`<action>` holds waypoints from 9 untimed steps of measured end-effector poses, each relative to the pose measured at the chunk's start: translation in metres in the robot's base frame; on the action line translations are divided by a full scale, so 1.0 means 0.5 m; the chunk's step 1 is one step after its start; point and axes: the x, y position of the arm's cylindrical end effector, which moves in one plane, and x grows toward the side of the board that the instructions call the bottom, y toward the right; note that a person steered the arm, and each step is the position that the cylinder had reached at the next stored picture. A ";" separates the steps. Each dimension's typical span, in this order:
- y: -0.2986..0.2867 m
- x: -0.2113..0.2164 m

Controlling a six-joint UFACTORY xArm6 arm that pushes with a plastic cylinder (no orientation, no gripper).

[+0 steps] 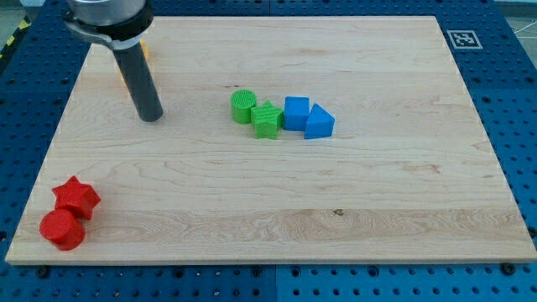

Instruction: Push the yellow heart and yellow hexagon towards the top left

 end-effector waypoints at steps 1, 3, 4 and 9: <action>-0.029 -0.011; -0.096 -0.068; -0.100 -0.114; -0.040 -0.030</action>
